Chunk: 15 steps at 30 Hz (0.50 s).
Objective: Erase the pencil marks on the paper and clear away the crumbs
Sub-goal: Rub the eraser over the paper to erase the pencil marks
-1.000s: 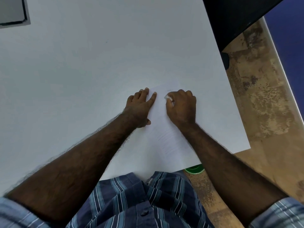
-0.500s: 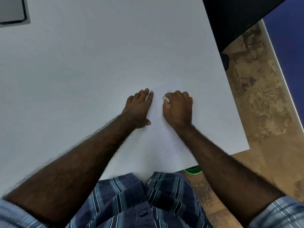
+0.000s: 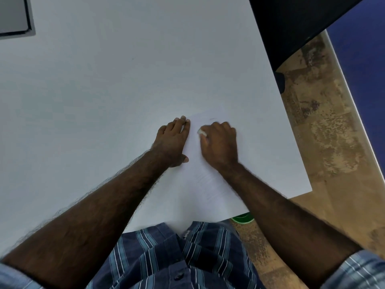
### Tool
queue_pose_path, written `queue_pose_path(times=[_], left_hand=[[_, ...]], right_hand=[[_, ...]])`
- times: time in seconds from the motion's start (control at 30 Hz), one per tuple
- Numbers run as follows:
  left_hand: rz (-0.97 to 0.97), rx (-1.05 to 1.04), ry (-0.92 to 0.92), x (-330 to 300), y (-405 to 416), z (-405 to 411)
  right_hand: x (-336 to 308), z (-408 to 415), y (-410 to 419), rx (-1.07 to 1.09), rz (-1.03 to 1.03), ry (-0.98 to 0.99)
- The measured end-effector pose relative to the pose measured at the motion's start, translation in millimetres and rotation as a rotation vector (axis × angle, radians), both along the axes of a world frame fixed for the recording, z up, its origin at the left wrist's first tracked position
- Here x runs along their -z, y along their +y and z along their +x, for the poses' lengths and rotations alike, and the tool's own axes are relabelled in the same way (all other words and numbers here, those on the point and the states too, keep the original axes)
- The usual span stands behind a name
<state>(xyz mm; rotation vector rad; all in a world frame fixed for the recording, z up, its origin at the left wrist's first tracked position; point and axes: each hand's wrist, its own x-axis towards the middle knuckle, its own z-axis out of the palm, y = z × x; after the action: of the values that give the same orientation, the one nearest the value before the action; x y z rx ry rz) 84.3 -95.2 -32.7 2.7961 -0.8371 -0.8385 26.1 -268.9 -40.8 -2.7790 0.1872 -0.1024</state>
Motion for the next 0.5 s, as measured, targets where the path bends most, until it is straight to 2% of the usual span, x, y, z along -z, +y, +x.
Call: queue_pose_path(times=[0.07,0.13,0.3,0.37,0.5], left_hand=[[0.0,0.004,0.008,1,0,0],[-0.007,0.0,0.01,1,1,0],[-0.005,-0.002,0.006,2,0,-1],[-0.005,-0.01,0.0,1,-1,-2],[-0.001,-0.018,0.019,-1,-1,-2]], right_hand=[[2,-11,10,-0.173,-0.005,0.025],[4,-11,6,-0.215,-0.038,0.013],[3,12,-14,0.17,-0.057,-0.026],[1,12,-3,0.208,-0.023,-0.044],[0,-8,27,-0.049,-0.012,0.013]])
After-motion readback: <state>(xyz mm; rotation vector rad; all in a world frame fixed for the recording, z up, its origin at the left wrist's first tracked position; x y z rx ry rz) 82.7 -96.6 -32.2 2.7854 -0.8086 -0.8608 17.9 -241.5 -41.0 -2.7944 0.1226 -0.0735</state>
